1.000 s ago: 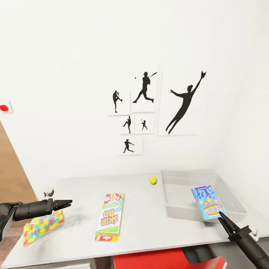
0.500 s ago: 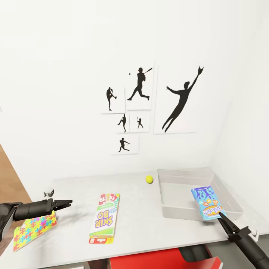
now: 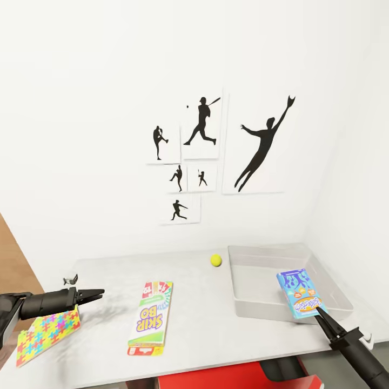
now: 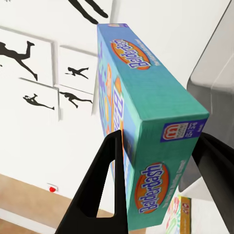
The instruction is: Put all the toys in the child's room - the three board games (two on the bed and one on the table), the two jigsaw puzzles on the table, and the tennis ball on the table - inside the toy box on the table in the child's room.
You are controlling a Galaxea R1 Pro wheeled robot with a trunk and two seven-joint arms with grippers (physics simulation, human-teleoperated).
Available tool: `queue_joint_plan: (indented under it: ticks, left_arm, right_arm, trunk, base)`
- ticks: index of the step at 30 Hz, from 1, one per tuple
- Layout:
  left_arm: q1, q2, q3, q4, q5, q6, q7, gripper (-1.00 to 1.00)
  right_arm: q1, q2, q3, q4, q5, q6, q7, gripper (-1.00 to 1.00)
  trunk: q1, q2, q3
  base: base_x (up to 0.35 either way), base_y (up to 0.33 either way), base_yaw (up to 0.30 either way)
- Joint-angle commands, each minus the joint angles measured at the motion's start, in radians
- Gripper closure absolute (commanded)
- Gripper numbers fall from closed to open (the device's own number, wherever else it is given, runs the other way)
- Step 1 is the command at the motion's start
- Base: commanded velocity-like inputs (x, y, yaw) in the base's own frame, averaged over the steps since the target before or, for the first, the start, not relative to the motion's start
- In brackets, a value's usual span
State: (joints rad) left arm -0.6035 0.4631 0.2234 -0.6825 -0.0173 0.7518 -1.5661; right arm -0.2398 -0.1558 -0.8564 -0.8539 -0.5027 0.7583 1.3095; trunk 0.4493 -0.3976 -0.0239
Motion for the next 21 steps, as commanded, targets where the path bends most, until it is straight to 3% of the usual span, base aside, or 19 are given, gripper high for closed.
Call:
queue_joint_plan:
  ticks: [1, 21]
  left_arm:
    - [-0.001, 0.000, 0.001, 0.000, -0.002, 0.011, -0.005, -1.00]
    - [-0.001, -0.001, 0.001, 0.000, -0.002, 0.010, -0.005, -1.00]
  right_arm:
    - [-0.001, 0.000, -0.001, 0.000, -0.002, 0.006, 0.002, 1.00]
    - [-0.001, 0.001, -0.001, 0.001, -0.001, -0.002, -0.019, 1.00]
  trunk:
    - [0.001, -0.002, -0.002]
    - [0.001, -0.002, -0.002]
  base:
    - [0.001, 0.000, 0.000]
    - [0.000, 0.000, 0.000]
